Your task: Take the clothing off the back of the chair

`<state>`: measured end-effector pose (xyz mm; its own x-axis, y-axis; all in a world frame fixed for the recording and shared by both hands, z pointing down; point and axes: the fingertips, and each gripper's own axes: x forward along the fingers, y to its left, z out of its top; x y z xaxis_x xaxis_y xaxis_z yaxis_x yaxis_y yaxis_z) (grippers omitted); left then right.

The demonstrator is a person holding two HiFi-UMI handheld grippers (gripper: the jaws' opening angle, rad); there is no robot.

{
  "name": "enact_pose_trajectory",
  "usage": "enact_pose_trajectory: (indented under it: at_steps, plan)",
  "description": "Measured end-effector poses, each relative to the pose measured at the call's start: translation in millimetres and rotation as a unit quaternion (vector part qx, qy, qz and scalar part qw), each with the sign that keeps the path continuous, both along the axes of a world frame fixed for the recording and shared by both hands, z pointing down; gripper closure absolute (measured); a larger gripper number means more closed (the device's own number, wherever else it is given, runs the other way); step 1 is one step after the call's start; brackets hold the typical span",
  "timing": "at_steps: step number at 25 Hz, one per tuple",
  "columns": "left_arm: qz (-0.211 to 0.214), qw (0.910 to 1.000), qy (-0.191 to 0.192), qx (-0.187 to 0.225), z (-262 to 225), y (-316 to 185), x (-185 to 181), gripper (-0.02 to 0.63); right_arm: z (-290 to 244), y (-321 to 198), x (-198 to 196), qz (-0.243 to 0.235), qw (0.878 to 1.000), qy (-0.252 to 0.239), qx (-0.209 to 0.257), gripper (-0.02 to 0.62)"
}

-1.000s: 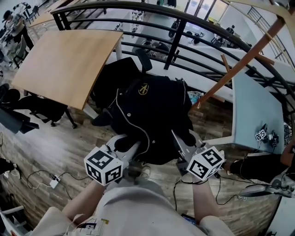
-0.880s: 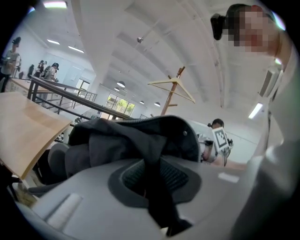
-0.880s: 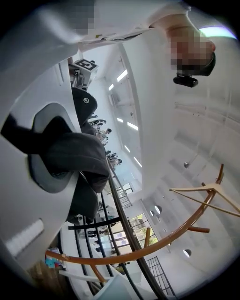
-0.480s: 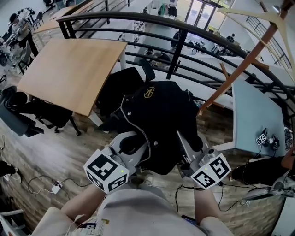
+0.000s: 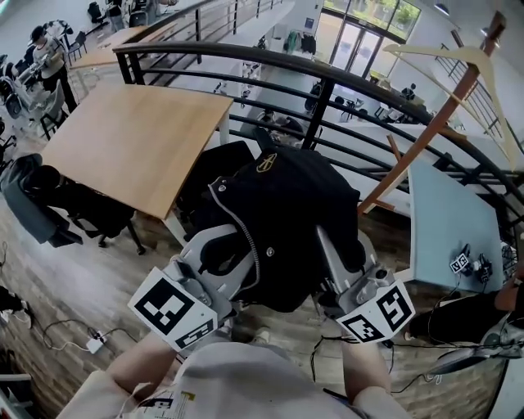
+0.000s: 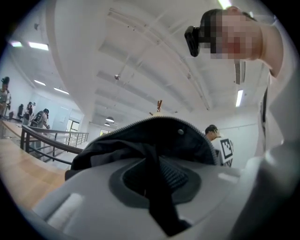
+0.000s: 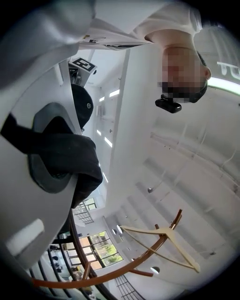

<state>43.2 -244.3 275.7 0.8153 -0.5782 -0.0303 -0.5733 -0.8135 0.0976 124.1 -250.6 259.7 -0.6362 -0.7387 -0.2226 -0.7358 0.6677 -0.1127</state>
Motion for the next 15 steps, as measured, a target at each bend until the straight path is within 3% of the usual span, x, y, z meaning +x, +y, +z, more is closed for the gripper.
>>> enact_pose_trajectory:
  at_steps: [15]
  plan:
    - [-0.109,0.9904,0.021,0.083,-77,28,-85,0.559,-85,21,-86,-0.097,0.990,-0.006,0.106,0.558]
